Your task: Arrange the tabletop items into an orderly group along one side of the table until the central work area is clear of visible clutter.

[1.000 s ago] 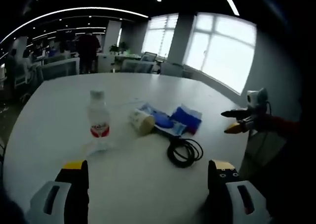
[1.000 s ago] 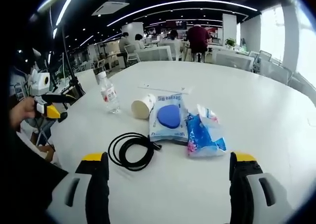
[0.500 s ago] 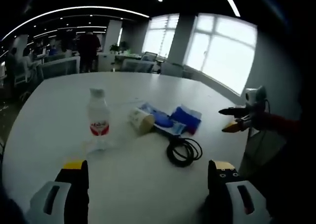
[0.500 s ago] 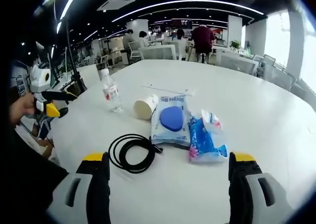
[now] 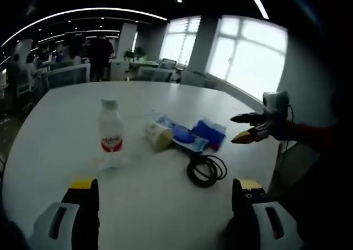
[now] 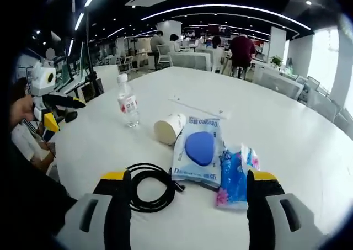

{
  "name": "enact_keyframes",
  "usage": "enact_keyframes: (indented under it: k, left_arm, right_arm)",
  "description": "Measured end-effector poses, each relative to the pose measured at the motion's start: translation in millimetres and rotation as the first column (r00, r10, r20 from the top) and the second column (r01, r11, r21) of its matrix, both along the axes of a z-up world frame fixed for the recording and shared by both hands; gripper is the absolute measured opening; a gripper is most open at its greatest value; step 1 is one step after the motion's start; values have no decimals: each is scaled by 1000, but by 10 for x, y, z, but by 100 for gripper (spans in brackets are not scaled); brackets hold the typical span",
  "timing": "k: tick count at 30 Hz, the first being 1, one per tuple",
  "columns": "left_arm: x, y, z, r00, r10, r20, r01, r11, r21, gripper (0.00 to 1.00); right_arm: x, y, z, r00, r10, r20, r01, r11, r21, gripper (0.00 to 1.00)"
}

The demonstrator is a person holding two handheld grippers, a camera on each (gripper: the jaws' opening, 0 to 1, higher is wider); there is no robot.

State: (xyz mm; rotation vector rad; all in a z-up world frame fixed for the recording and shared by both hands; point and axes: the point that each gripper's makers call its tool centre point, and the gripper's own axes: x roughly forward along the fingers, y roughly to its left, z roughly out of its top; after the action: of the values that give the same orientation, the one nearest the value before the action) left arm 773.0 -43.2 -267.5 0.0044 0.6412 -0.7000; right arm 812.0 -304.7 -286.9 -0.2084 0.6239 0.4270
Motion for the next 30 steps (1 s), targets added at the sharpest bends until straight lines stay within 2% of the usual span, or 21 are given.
enact_keyframes:
  k: [3, 11, 21, 30]
  left_arm:
    - [4, -3, 0, 1000, 3, 3, -3, 1000, -4, 100]
    - [2, -9, -18, 1000, 5, -1, -5, 1000, -3, 100]
    - [-6, -9, -9, 1000, 3, -1, -3, 1000, -13, 99]
    - [-23, -15, 35, 1000, -2, 16, 3, 999, -42, 96]
  right_arm:
    - [145, 59, -32, 999, 29, 27, -28, 999, -33, 70]
    - [336, 238, -135, 997, 77, 21, -76, 996, -39, 64]
    - [630, 443, -273, 991, 132, 32, -130, 989, -72, 49]
    - [870, 582, -349, 987, 152, 48, -147, 985, -91, 44]
